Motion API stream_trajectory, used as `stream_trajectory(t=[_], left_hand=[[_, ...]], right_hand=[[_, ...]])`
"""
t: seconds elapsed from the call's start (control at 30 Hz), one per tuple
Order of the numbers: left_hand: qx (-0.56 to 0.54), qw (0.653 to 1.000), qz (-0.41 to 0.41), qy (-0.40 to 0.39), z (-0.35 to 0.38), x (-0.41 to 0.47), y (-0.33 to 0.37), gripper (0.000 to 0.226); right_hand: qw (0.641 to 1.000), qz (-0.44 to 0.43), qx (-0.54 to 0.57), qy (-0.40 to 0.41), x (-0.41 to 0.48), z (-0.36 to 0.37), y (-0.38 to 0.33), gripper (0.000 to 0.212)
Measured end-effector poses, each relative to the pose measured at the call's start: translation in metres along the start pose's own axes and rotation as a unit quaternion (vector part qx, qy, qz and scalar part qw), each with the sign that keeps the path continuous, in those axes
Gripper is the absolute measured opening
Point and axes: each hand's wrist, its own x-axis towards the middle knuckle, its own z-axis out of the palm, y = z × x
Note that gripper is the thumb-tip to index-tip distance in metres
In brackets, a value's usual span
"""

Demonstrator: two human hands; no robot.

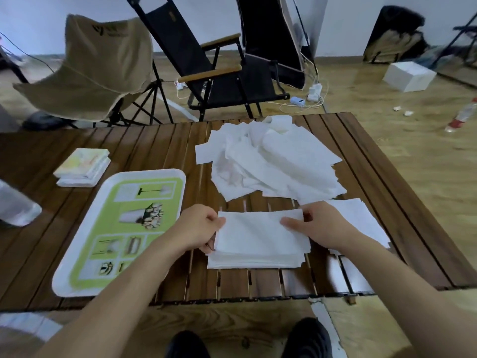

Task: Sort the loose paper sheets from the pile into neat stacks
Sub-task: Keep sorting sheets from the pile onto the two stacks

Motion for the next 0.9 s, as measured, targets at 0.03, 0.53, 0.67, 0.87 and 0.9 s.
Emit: stream_trajectory(t=[0.03, 0.53, 0.67, 0.87, 0.9], left_hand=[[0.028, 1.000, -0.004, -0.005, 0.001, 0.004, -0.004, 0.033], [0.279, 0.932, 0.213, 0.088, 0.011, 0.048, -0.008, 0.040], [0.352, 0.903, 0.228, 0.091, 0.019, 0.060, -0.013, 0.049], [0.069, 0.879, 0.311, 0.355, 0.001, 0.052, 0.000, 0.015], [0.015, 0.886, 0.279, 0.370, -0.003, 0.048, 0.004, 0.016]], right_hand=[[1.000, -0.006, -0.018, 0.009, 0.003, 0.003, 0.000, 0.056], [0.976, 0.034, -0.206, 0.064, 0.003, 0.006, -0.016, 0.018], [0.980, 0.022, -0.194, 0.049, 0.004, 0.006, -0.014, 0.021], [0.985, -0.004, -0.149, 0.085, 0.004, 0.003, -0.018, 0.019], [0.986, -0.009, -0.136, 0.092, 0.004, 0.002, -0.020, 0.019]])
